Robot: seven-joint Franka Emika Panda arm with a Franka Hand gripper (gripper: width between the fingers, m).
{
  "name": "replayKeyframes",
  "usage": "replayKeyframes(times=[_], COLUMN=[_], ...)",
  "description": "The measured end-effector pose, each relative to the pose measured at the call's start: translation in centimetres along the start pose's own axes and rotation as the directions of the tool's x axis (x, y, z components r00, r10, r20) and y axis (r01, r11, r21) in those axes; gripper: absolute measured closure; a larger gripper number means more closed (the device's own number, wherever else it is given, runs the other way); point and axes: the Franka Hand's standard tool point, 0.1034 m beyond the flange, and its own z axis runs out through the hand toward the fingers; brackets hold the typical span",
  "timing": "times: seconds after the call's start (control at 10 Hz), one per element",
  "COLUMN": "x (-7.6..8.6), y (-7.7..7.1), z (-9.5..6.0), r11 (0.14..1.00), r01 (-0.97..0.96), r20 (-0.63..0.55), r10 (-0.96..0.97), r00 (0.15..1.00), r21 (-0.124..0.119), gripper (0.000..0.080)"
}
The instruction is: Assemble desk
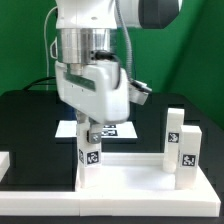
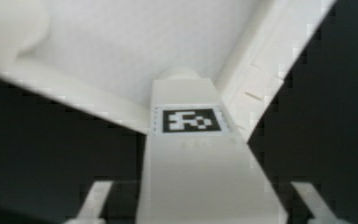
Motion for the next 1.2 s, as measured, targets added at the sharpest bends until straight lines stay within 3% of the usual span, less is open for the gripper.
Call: replayKeyframes(times=[0.3, 0.4, 0.5, 0.7, 0.8, 1.1, 1.2], x=[-0.16, -0.12, -0.16, -0.64, -0.63, -0.46, -0.36], y=[-0.03, -0.02, 0.11, 0.43, 0.42, 0.46, 0.41], z=[0.05, 0.06, 0.13, 0.43, 0.44, 0.43, 0.36], r11=[0.980, 0.982, 0.995, 0.963, 0.914, 0.823, 0.747], r01=[-0.200, -0.186, -0.098, 0.268, 0.404, 0.567, 0.664], r20=[0.036, 0.036, 0.027, 0.006, 0.011, 0.014, 0.013], r10=[0.201, 0.187, 0.098, -0.268, -0.404, -0.567, -0.664], r00=[0.979, 0.982, 0.995, 0.963, 0.915, 0.824, 0.748], r21=[-0.010, -0.009, -0.012, -0.033, -0.030, -0.032, -0.037], gripper=[0.0508, 0.0433, 0.0433, 0.0177, 0.0177, 0.0151, 0.0151])
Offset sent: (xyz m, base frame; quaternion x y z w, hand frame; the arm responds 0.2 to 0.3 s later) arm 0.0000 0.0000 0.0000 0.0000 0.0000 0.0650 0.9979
